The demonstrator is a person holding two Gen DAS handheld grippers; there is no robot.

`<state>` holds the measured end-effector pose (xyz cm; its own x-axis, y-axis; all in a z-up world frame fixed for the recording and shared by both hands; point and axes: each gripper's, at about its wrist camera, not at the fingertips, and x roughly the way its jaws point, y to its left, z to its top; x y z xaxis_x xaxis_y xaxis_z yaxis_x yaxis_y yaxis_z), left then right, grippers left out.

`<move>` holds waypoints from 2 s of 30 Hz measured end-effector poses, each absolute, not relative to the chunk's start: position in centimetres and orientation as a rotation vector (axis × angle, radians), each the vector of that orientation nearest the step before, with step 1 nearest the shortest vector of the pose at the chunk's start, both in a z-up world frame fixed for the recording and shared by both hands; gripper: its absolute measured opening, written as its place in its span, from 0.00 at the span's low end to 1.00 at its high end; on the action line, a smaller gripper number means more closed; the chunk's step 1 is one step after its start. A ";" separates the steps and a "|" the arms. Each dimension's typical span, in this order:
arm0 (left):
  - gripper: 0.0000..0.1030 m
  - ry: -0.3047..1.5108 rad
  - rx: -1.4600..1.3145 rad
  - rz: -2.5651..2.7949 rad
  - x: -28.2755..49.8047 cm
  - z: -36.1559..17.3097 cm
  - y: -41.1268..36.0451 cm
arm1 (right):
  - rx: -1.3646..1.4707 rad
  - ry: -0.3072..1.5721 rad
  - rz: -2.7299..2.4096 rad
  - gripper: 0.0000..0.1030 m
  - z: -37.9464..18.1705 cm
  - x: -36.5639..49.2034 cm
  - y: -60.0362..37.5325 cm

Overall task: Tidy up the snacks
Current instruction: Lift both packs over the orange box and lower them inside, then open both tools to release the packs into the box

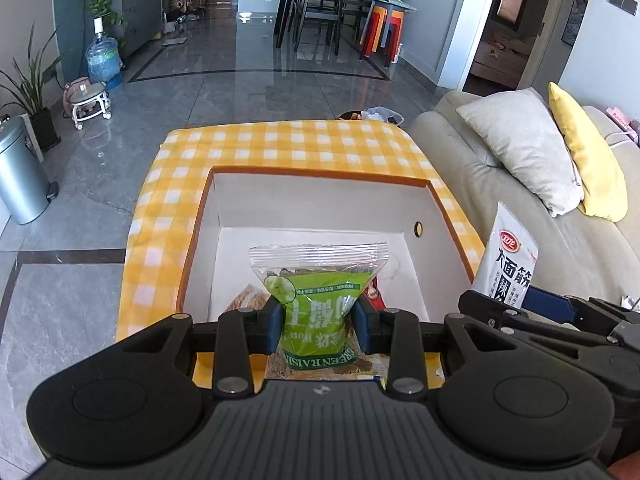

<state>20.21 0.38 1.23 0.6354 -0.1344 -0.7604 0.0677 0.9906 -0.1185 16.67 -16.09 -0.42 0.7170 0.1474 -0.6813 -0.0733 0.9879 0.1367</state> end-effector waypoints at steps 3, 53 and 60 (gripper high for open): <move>0.38 0.877 -0.051 -0.109 21.6 1.1 0.2 | 0.082 0.758 0.119 0.55 -0.5 18.1 -15.6; 0.38 1.124 0.191 -0.105 30.5 -8.4 -2.1 | -0.255 0.957 0.104 0.60 -9.0 28.4 -12.4; 0.38 1.139 0.199 -0.115 30.8 -8.9 -2.6 | -0.237 0.965 0.093 0.60 -9.1 28.1 -13.0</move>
<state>30.78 -2.64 -8.85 0.4149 0.0106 -0.9098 0.1921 0.9764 0.0990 28.07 -13.04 -9.05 0.5674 -0.0272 -0.8230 -0.1831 0.9703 -0.1583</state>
